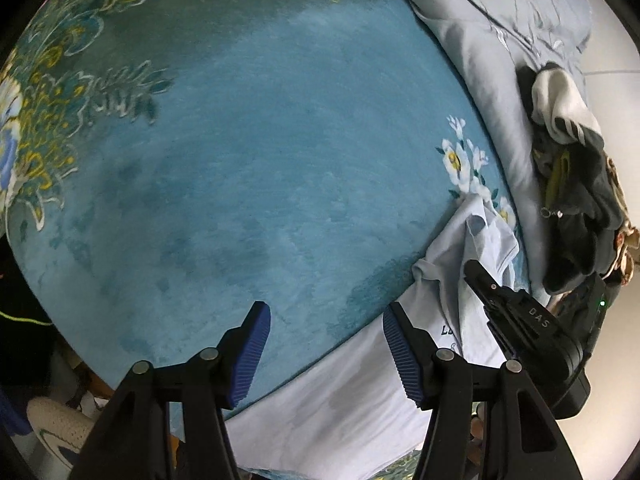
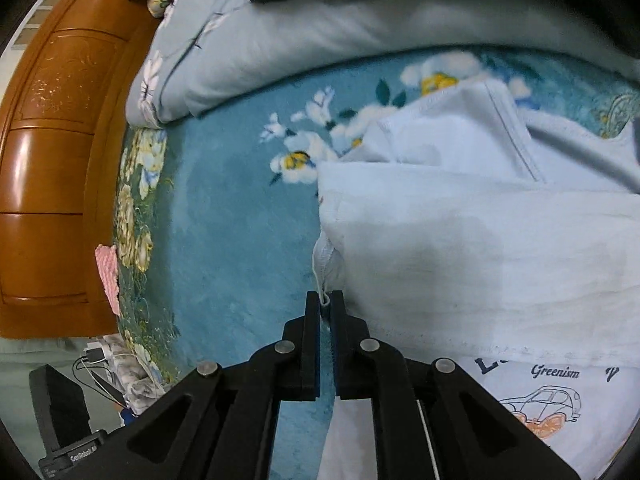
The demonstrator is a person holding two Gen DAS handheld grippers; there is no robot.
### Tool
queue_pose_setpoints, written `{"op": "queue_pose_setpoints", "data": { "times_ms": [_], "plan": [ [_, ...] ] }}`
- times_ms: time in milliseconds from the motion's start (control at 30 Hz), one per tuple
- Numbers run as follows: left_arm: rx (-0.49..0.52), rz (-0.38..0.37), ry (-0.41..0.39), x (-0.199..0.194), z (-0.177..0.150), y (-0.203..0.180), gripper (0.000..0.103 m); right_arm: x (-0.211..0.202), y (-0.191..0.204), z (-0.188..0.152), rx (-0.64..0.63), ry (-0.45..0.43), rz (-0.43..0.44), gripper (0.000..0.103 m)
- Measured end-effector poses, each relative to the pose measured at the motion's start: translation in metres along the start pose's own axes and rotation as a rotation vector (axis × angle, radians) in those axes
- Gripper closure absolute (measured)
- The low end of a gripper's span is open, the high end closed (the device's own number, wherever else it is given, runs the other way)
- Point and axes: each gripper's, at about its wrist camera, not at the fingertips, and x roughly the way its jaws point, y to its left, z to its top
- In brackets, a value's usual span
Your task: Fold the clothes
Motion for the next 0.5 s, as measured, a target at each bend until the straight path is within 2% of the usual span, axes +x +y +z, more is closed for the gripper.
{"op": "queue_pose_setpoints", "data": {
  "times_ms": [100,167,300,400,500],
  "plan": [
    [0.033,0.010,0.018,0.007,0.001,-0.013,0.040,0.000,-0.002,0.001,-0.011,0.016,0.007,0.095],
    [0.062,0.018,0.031,0.012,0.000,-0.023,0.040,-0.005,-0.006,0.001,-0.016,0.023,0.026,0.085],
    [0.146,0.033,0.064,0.026,-0.006,-0.043,0.039,-0.037,-0.022,-0.004,-0.034,-0.009,0.043,0.073],
    [0.233,0.039,0.087,0.038,-0.012,-0.056,0.039,-0.073,-0.063,-0.018,0.025,-0.056,0.003,0.070],
    [0.381,0.057,0.121,0.058,-0.027,-0.070,0.039,-0.106,-0.118,-0.048,0.151,-0.097,-0.071,0.069]
  ]
}}
